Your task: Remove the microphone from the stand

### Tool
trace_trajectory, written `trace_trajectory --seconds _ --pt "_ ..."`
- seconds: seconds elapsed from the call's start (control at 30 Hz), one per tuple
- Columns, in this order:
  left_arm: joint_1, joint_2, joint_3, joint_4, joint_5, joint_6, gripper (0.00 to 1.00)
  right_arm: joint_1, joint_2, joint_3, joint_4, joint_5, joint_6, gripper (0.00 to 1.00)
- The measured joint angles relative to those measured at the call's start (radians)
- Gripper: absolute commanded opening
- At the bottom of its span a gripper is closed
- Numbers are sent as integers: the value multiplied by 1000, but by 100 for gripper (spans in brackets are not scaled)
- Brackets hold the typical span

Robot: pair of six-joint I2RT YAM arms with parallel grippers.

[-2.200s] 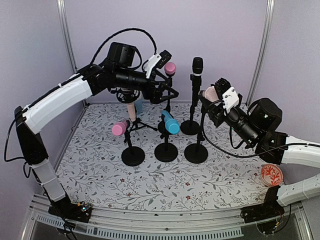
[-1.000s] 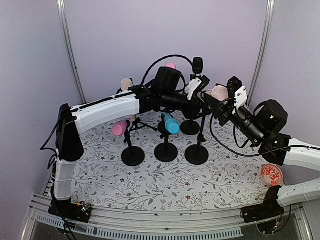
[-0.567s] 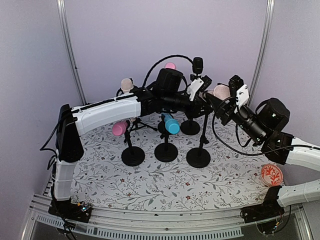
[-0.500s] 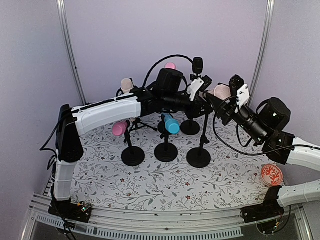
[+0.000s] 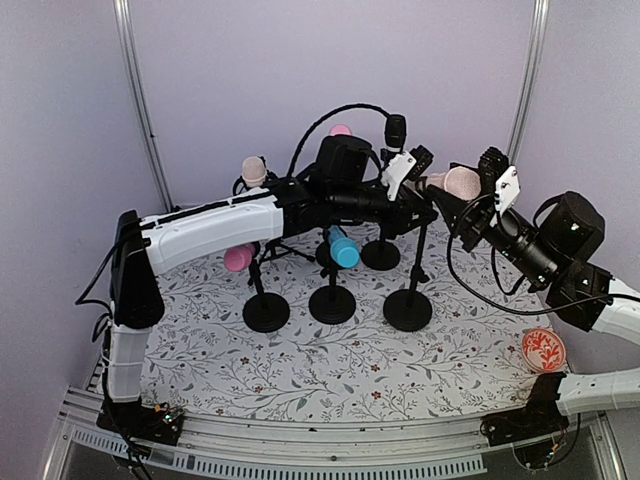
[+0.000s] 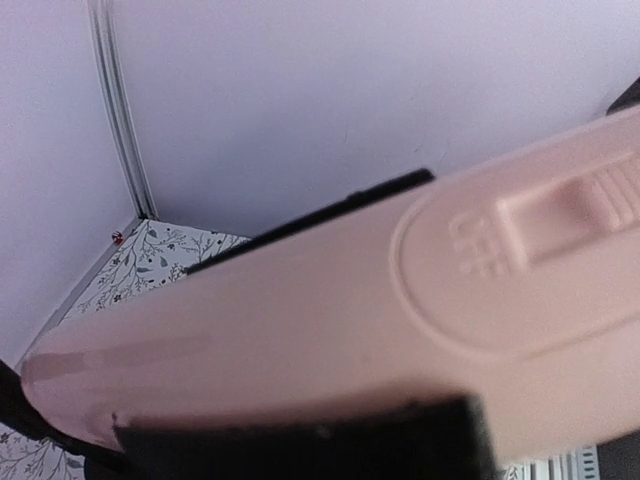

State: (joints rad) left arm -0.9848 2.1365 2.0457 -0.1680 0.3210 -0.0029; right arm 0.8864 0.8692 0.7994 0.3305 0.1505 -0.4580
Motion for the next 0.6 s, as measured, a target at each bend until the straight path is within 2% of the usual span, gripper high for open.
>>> trace_trajectory --seconds 0.6 --pt "-19 -1 0 23 -76 73 0 4 -116 0 -102 -10 22 0"
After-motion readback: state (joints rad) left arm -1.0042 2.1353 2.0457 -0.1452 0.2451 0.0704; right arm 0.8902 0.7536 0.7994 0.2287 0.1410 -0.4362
